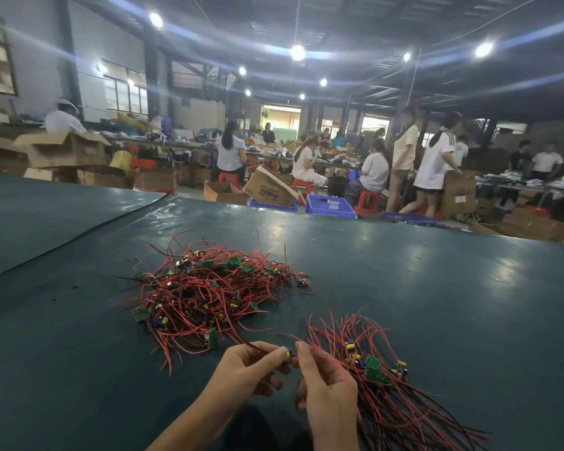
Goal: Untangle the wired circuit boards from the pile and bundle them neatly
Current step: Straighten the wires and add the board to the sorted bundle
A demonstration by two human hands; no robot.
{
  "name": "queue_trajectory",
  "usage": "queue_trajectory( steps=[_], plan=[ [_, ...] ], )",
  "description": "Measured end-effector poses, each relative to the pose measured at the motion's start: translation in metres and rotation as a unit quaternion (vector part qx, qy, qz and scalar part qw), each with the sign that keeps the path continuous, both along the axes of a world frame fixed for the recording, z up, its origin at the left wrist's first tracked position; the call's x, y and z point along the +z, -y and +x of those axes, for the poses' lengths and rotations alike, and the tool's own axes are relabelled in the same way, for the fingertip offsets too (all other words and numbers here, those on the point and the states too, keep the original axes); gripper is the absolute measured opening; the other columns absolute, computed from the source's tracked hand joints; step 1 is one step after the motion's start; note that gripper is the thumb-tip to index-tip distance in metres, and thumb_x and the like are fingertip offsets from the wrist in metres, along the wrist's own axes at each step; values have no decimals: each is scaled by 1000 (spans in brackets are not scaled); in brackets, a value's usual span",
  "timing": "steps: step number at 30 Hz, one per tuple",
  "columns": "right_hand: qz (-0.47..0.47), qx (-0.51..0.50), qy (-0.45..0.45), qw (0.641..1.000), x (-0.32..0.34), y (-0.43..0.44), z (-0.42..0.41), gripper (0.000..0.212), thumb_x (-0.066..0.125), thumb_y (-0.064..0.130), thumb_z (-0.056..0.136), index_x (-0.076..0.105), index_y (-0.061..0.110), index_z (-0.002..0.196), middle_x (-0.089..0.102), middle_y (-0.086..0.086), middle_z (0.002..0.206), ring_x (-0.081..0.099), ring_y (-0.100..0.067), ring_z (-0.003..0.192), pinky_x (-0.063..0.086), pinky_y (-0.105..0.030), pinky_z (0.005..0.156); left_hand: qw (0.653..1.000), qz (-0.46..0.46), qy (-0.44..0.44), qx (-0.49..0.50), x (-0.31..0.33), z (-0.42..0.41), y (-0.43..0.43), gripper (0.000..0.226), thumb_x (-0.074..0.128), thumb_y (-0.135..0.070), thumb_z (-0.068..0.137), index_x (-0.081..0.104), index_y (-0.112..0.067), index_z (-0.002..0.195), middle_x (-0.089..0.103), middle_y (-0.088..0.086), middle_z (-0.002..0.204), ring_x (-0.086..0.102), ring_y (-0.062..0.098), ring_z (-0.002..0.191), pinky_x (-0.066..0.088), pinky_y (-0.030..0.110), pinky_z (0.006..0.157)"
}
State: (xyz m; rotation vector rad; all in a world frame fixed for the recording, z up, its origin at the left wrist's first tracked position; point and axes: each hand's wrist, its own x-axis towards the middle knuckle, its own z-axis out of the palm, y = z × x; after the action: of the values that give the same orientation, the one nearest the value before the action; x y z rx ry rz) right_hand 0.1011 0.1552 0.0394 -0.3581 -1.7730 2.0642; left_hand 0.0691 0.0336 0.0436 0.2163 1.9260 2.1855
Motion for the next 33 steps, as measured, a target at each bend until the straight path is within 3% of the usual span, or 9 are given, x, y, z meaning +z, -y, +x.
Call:
queue_trajectory(
  steps=[4, 9, 12, 16, 20, 22, 25, 30, 33],
  plan=[
    [-11, 19, 28, 999, -1, 2, -1, 30, 68, 18, 87, 77, 18, 59, 73, -3, 65, 69, -16, 66, 55, -32, 70, 999, -10, -36, 10, -1, 0, 0, 11, 68, -15, 85, 73, -7, 82, 72, 10, 74, 64, 14, 60, 51, 21, 56],
    [30, 31, 44, 998, 0, 6, 1, 36, 60, 26, 94, 78, 26, 63, 72, -6, 67, 63, -16, 64, 52, -31, 65, 998, -33, -55, -3, -2, -2, 0, 18, 73, -32, 74, 75, -14, 73, 71, 6, 66, 65, 12, 60, 51, 21, 56],
    [60, 35, 43, 997, 2, 5, 2, 33, 59, 30, 94, 76, 32, 66, 70, 3, 65, 61, -13, 64, 51, -29, 65, 997, -53, -60, -17, -4, -2, -1, 29, 73, -48, 67, 74, -20, 68, 72, 5, 67, 67, 14, 62, 50, 22, 58],
    [70, 39, 44, 996, -4, 5, 0, 31, 58, 33, 94, 78, 30, 71, 73, -6, 88, 66, -13, 90, 54, -29, 84, 992, -70, -103, -12, -5, 1, -4, 39, 67, -53, 70, 69, -16, 57, 67, 3, 58, 62, 10, 54, 45, 18, 55],
    [-7, 42, 37, 998, -10, -2, -10, 38, 56, 21, 96, 79, 24, 66, 51, -39, 69, 50, -23, 65, 42, -32, 65, 991, -45, -123, -7, -5, 0, -3, 42, 67, -48, 75, 66, -11, 55, 61, 8, 52, 56, 17, 51, 45, 26, 56],
    [-50, 29, 48, 997, -12, -10, -15, 37, 56, 21, 96, 79, 19, 68, 45, -18, 57, 41, -20, 54, 36, -29, 56, 988, -54, -140, -21, -5, 1, -3, 44, 70, -47, 81, 65, -15, 50, 61, 6, 50, 55, 18, 51, 44, 26, 57],
    [-117, 6, 56, 992, -10, -24, -20, 36, 57, 23, 96, 78, 15, 69, 40, 6, 48, 29, -7, 35, 27, -18, 37, 988, -48, -147, -28, -2, 2, -3, 45, 65, -53, 71, 62, -15, 47, 59, 6, 48, 54, 18, 50, 44, 25, 57],
    [-245, -26, 27, 969, -3, -42, -23, 32, 54, 19, 98, 74, 4, 77, 39, 5, 48, 25, -3, 30, 22, -14, 31, 989, -26, -143, -25, 3, 2, 2, 42, 67, -51, 65, 60, -14, 47, 59, 8, 49, 54, 17, 46, 45, 23, 56],
    [-259, -42, 11, 965, -2, -48, -22, 29, 53, 21, 98, 71, 3, 84, 43, 6, 49, 25, -2, 29, 21, -12, 30, 991, -18, -132, -25, 1, 2, 2, 38, 67, -42, 72, 59, -16, 47, 58, 10, 51, 53, 18, 47, 44, 27, 57]
  ],
)
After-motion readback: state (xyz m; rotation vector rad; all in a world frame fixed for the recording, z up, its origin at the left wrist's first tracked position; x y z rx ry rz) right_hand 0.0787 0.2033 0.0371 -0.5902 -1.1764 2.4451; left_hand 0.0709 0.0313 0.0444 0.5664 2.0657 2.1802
